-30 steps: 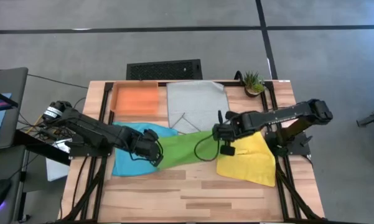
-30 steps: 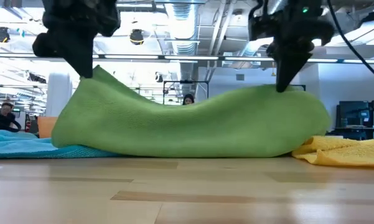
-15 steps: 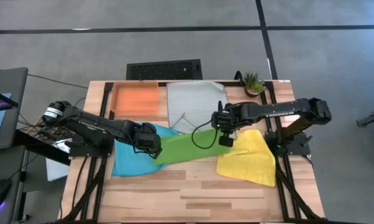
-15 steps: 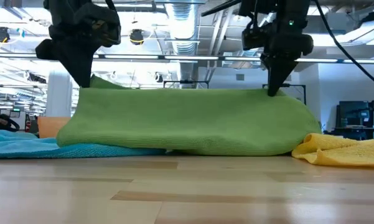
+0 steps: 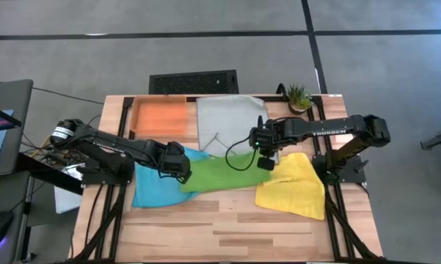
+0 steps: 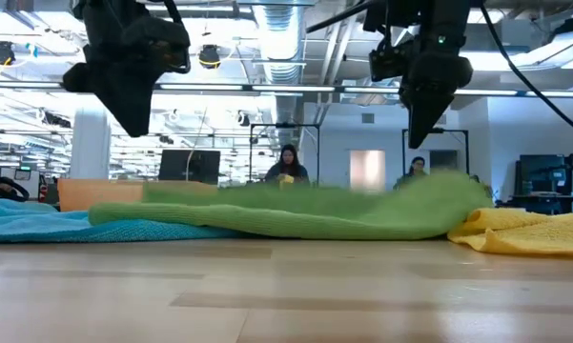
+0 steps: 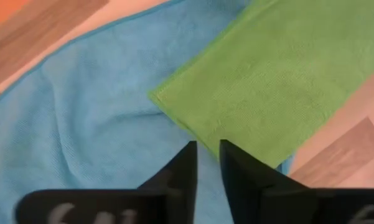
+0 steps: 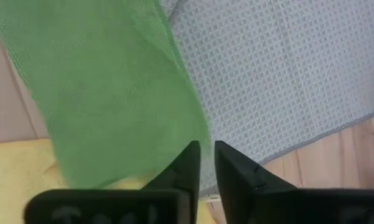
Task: Fold microfiber towels
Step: Fold the green microfiber towel
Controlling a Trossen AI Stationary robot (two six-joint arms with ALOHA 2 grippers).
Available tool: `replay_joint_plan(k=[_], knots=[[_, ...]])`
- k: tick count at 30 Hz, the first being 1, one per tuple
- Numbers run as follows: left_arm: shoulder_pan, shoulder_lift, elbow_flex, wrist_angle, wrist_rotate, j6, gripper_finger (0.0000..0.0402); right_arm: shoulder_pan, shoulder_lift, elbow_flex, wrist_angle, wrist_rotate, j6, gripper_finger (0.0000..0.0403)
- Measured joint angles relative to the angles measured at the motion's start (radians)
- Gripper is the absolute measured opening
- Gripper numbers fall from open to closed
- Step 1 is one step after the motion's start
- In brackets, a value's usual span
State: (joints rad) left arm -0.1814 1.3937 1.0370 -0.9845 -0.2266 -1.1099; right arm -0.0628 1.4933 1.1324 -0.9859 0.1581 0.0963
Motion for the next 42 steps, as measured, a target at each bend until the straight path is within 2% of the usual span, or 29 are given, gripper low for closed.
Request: replay_joint_plan(k=[7, 11, 14, 20, 26, 35, 42], knots=[[0.000, 0.000, 0.000, 0.001, -0.024, 0.072, 0.0146, -0.004, 0.000, 0.000, 0.004, 0.047, 0.002, 0.0146], [-0.033, 0.000, 0.000, 0.066, 0.002, 0.105, 0.0157, -0.017, 0.000, 0.015, -0.015, 0.041, 0.056, 0.0175], [-0.098, 0.000, 0.000, 0.123, 0.021, 0.191, 0.0158, -0.017, -0.015, 0.049, -0.060, -0.018, 0.061, 0.0185], [-0.254, 0.011, 0.000, 0.189, -0.057, 0.299, 0.0158, 0.031, -0.087, 0.090, -0.054, -0.071, 0.061, 0.0183], [-0.393, 0.119, 0.000, 0.205, -0.167, 0.408, 0.0158, 0.085, -0.155, 0.095, -0.030, -0.072, 0.085, 0.0174], [-0.411, 0.340, 0.000, 0.218, -0.195, 0.474, 0.0158, 0.163, -0.186, 0.094, 0.004, -0.091, 0.090, 0.0172], [-0.390, 0.375, 0.000, 0.217, -0.209, 0.469, 0.0158, 0.204, -0.203, 0.094, 0.014, -0.092, 0.140, 0.0170]])
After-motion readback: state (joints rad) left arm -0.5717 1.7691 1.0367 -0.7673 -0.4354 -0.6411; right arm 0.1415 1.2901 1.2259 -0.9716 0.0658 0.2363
